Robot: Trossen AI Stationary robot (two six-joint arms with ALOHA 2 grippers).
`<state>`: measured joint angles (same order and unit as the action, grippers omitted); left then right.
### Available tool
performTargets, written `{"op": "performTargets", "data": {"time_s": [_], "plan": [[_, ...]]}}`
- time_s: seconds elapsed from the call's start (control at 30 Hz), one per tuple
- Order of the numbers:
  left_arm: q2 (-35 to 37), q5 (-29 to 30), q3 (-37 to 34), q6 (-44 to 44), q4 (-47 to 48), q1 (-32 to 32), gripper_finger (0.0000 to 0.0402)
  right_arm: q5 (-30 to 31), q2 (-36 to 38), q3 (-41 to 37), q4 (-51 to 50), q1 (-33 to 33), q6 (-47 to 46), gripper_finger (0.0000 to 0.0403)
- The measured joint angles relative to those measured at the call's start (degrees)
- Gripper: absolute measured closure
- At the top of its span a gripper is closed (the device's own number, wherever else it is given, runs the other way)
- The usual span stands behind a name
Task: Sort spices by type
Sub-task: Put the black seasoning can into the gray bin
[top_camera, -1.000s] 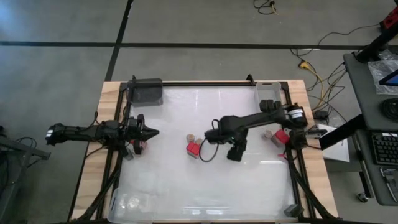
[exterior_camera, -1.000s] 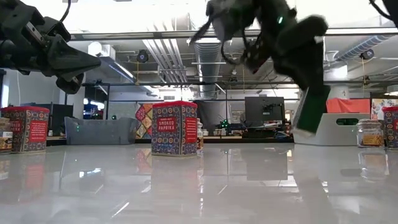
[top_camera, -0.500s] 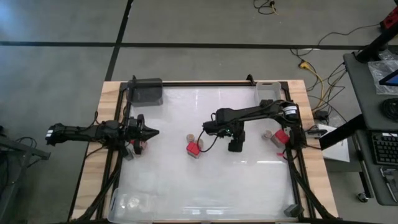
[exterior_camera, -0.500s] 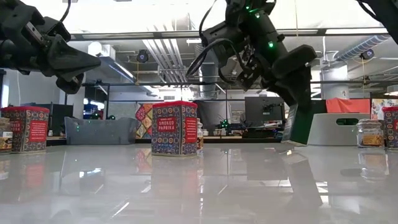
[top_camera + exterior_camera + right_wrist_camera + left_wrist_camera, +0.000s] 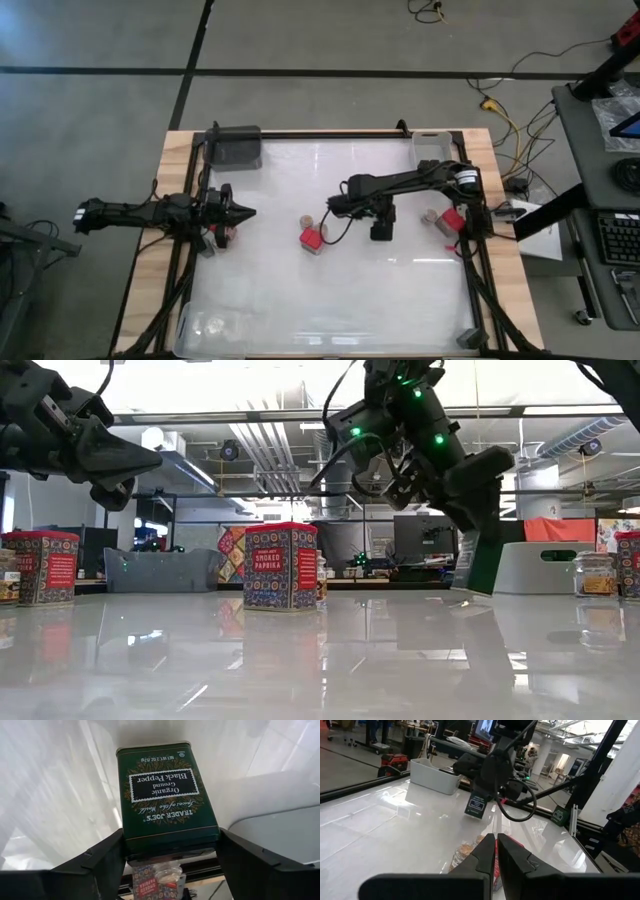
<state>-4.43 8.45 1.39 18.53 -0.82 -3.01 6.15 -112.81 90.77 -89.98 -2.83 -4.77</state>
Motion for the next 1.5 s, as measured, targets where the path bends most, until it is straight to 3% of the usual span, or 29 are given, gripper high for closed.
{"op": "performTargets", "data": {"time_s": [0.6,1.1,1.23,1.5], "plan": [[0.0,0.0,0.0,0.0,0.0,0.0,0.0398,-1.7,10.4,-17.1,0.0,0.0,-2.2,0.0124],[0.0,0.0,0.0,0.0,0.0,0.0,0.0398,-1.6,12.5,-14.5,0.1,0.0,-3.1,0.0050],[0.0,0.0,0.0,0.0,0.0,0.0,0.0398,-2.3,18.0,-13.1,0.0,-0.8,-13.0,0.0045],[0.0,0.0,0.0,0.0,0.0,0.0,0.0398,-5.2,31.1,-20.9,9.0,-0.8,-55.5,0.0062]]}}
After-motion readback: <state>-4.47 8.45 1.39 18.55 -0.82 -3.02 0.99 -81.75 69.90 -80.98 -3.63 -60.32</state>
